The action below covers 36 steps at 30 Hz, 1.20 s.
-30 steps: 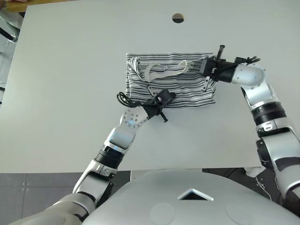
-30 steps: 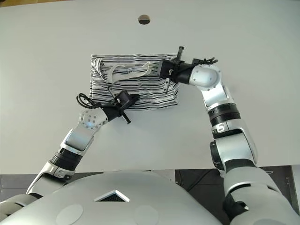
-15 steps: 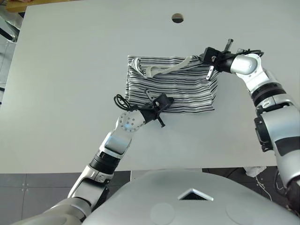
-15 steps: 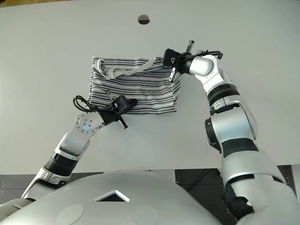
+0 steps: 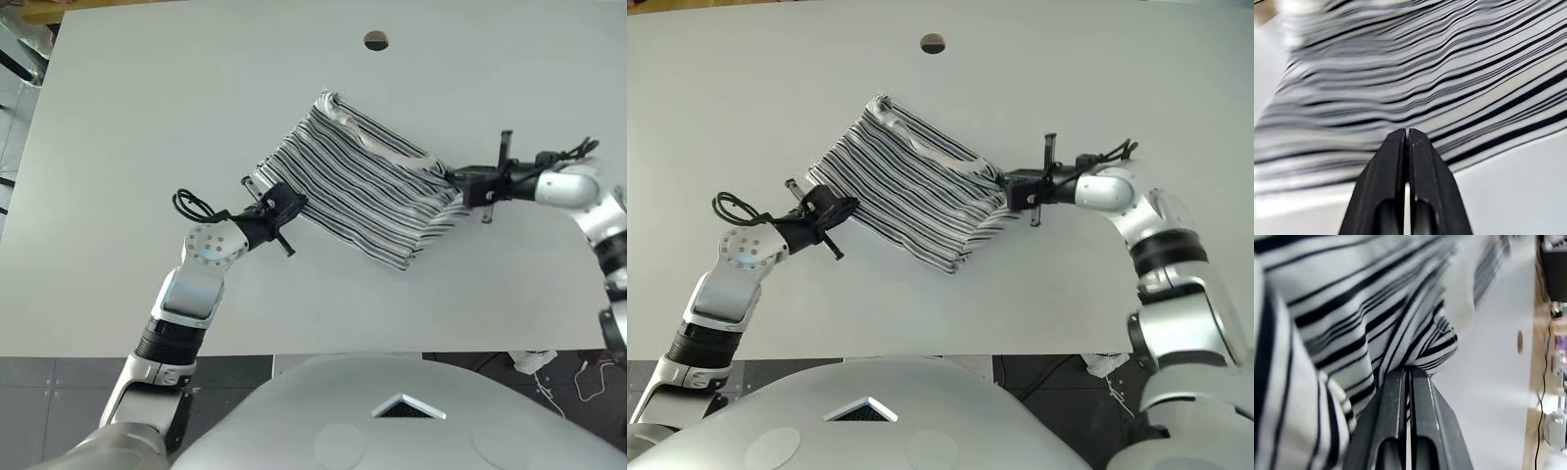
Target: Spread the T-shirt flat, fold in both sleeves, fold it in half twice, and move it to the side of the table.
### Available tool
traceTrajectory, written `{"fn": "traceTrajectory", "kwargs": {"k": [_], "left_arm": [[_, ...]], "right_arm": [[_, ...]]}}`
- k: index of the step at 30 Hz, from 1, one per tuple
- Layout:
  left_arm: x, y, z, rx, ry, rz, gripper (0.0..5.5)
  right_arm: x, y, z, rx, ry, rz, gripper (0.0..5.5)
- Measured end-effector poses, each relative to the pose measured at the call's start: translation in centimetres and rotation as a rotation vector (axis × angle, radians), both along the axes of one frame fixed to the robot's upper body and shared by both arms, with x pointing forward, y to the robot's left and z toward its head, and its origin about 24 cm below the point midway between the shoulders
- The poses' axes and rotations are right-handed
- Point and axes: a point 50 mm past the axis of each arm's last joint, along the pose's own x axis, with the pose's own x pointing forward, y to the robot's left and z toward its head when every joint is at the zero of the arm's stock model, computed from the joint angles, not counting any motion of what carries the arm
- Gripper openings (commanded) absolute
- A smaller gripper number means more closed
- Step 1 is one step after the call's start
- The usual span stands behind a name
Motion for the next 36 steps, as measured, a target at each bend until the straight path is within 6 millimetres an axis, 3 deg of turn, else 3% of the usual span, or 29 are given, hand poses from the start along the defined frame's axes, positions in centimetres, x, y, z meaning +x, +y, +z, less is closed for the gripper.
{"fn": "traceTrajectory", "kwargs": {"k": [3,7,9,13,17,20,23,25,27,30,36], "left_arm": [[0.0,0.1,0.0,-0.002,0.003,0.0,0.13],[0.2,0.8,-0.1,0.008,0.002,0.019,0.13],[0.3,0.9,-0.2,0.009,-0.002,0.021,0.13],[1.1,1.5,-0.1,0.022,-0.024,0.04,0.13],[1.4,2.2,1.4,-0.098,-0.055,0.033,0.68],[0.2,2.2,3.5,-0.173,-0.106,-0.076,0.95],[-2.1,2.7,5.1,-0.13,-0.134,-0.209,1.52],[-3.7,2.8,5.3,-0.069,-0.122,-0.288,1.74],[-5.7,3.0,5.2,0.026,-0.084,-0.376,1.94],[-7.4,3.2,5.0,0.125,-0.053,-0.449,1.94],[-9.7,4.6,3.2,0.293,0.083,-0.542,1.94]], "right_arm": [[-3.9,1.2,0.5,0.029,0.064,0.095,0.1],[-10.3,5.2,0.5,0.11,0.247,0.269,0.1],[-11.3,5.9,0.6,0.129,0.275,0.269,0.1],[-11.3,5.9,1.1,0.157,0.273,0.192,0.1],[-8.4,5.2,4.5,0.308,0.128,0.037,0.28],[-7.3,3.9,6.3,0.319,0.052,-0.022,0.58],[-7.6,2.9,7.6,0.303,0.019,-0.041,1.22],[-8.2,2.9,7.2,0.273,0.038,-0.029,1.48],[-9.4,2.4,5.5,0.145,0.091,-0.011,1.87],[-11.0,1.6,3.4,-0.036,0.127,0.04,1.87],[-11.7,1.8,2.9,-0.13,0.068,0.138,1.87]]}}
